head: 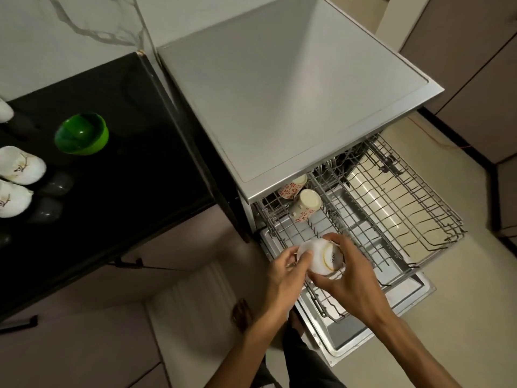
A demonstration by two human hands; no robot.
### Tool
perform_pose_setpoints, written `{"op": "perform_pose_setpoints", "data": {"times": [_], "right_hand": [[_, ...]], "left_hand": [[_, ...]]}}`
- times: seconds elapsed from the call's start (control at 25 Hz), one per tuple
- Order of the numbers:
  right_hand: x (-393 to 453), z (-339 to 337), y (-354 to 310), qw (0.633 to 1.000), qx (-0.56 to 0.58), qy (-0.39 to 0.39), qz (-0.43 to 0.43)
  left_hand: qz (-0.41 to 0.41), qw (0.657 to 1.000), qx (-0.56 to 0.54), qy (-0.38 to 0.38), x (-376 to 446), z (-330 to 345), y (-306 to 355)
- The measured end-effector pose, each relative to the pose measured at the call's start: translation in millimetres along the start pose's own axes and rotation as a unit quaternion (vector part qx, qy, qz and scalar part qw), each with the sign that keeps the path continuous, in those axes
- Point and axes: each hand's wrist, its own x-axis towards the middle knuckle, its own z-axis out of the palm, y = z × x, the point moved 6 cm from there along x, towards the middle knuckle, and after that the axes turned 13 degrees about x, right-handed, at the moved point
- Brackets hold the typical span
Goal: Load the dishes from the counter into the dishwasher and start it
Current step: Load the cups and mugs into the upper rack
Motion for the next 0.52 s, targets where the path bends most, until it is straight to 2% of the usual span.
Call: {"op": "perform_pose_setpoints", "data": {"times": [0.12, 0.28, 0.52], "right_hand": [[14, -3, 30, 0.999, -0.026, -0.017, -0.01], [36, -1, 70, 0.999, -0.026, -0.021, -0.009], [71, 8, 130, 0.997, 0.014, 0.065, 0.045]], "left_hand": [[0.02, 0.999, 0.042, -0.01, 14, 24, -2], [-0.006, 0.998, 0.064, 0.007, 54, 41, -7], [-0.059, 0.997, 0.038, 0.024, 123, 59, -27]]}}
